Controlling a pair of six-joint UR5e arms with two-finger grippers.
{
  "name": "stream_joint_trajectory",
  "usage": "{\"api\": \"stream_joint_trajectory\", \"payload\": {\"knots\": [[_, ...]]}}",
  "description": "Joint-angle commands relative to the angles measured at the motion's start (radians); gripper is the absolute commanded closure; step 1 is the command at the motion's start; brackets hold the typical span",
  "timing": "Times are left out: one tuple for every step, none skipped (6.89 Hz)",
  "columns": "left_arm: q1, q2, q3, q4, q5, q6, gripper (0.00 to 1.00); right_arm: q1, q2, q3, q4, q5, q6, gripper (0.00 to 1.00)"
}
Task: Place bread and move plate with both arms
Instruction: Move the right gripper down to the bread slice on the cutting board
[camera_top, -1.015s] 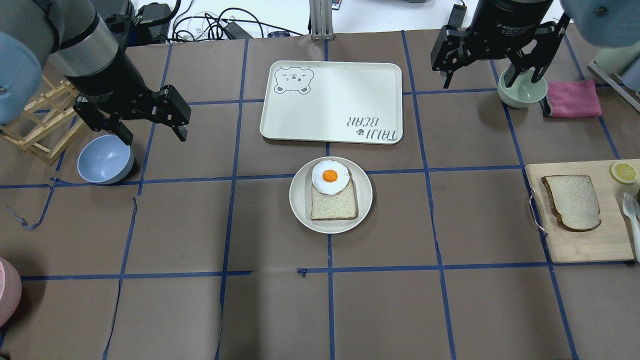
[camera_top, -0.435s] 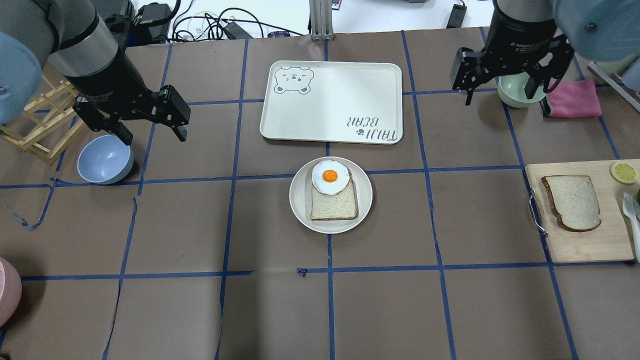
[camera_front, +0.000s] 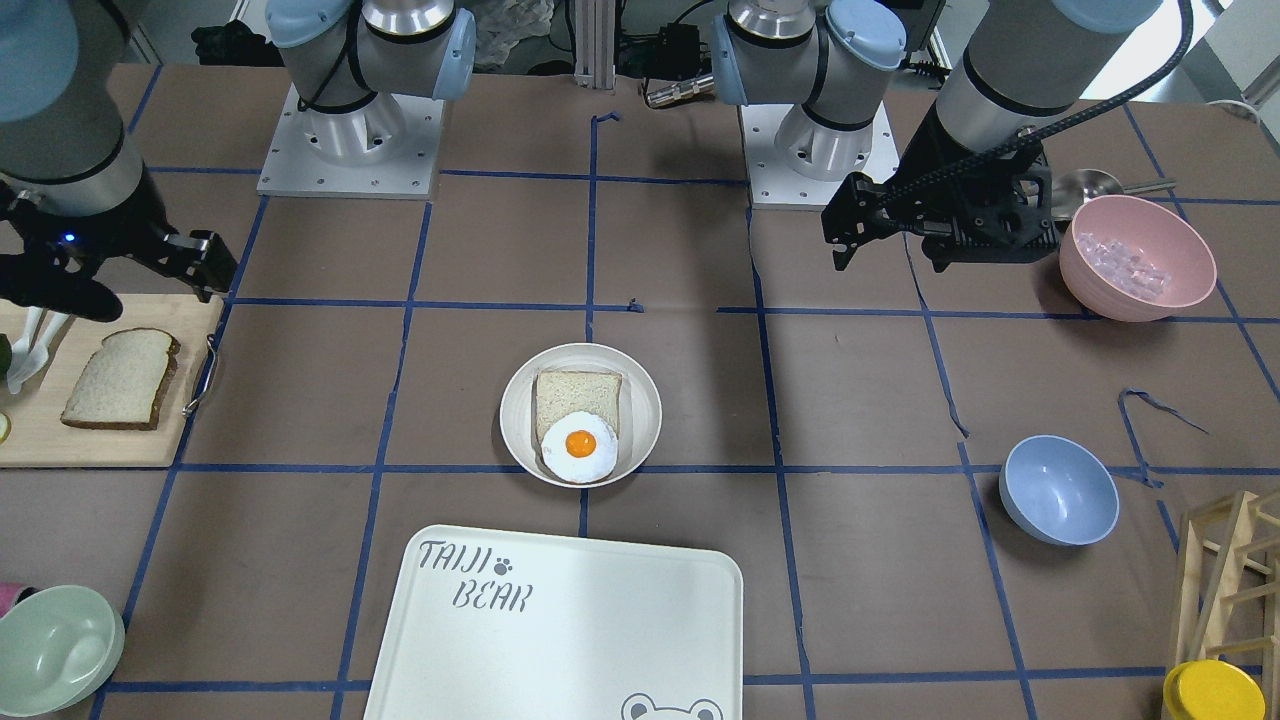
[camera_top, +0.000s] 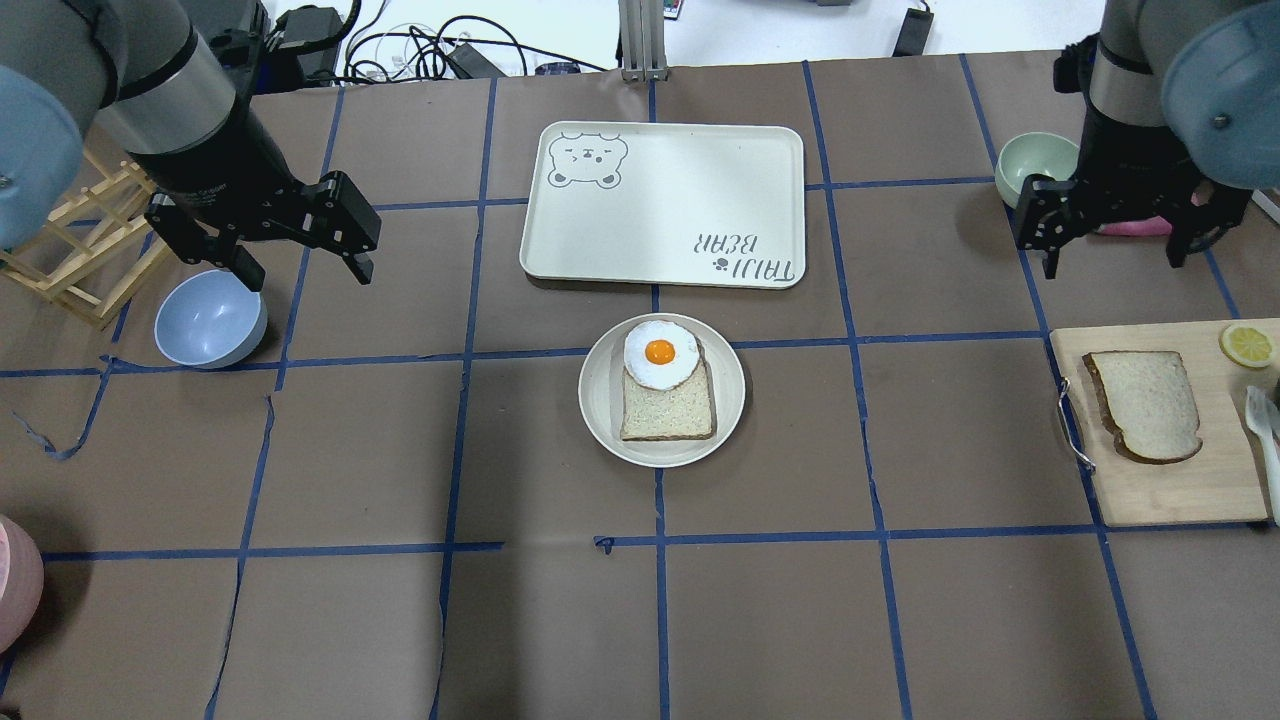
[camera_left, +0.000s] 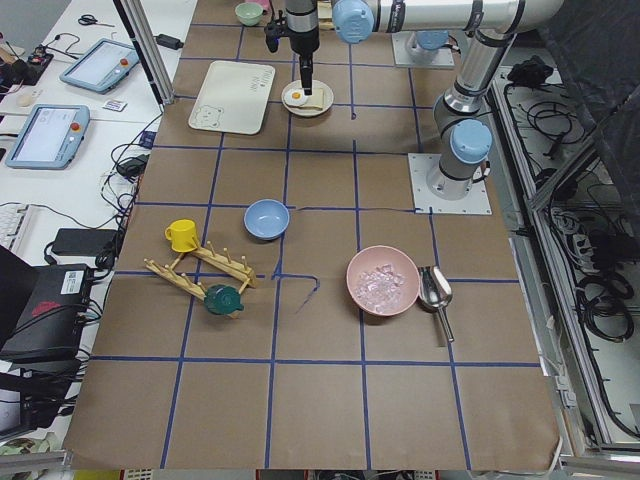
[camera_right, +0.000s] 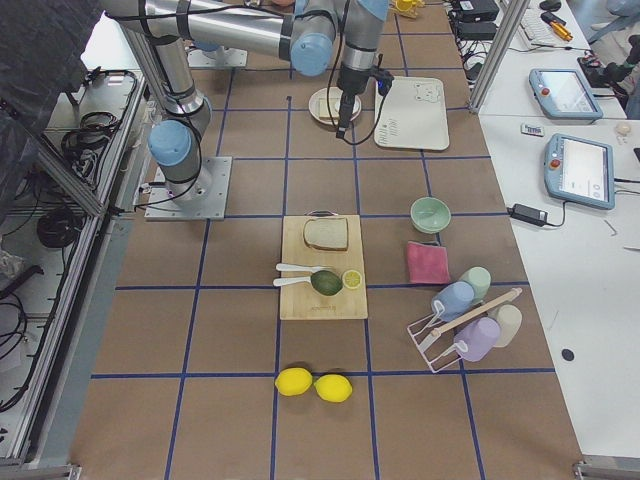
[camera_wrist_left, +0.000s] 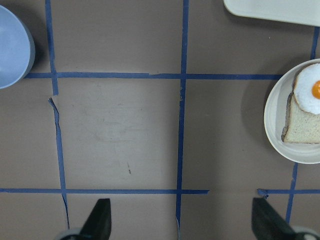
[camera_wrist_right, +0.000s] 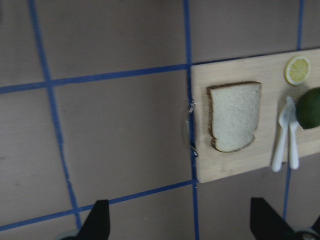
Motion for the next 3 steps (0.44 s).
{"api": "stream_joint_trajectory", "payload": {"knots": [[0.000, 0.001, 0.000, 0.001, 0.000, 0.000, 0.00, -0.169, 0.018, 0.275, -0.404, -0.059, -0.220, 0.04], [0.000, -0.001, 0.000, 0.001, 0.000, 0.000, 0.00, -0.237, 0.053, 0.418, -0.661, 0.044, -0.336, 0.00], [0.000, -0.002, 0.000, 0.001, 0.000, 0.000, 0.00, -0.259, 0.106, 0.473, -0.848, 0.100, -0.405, 0.00]]}}
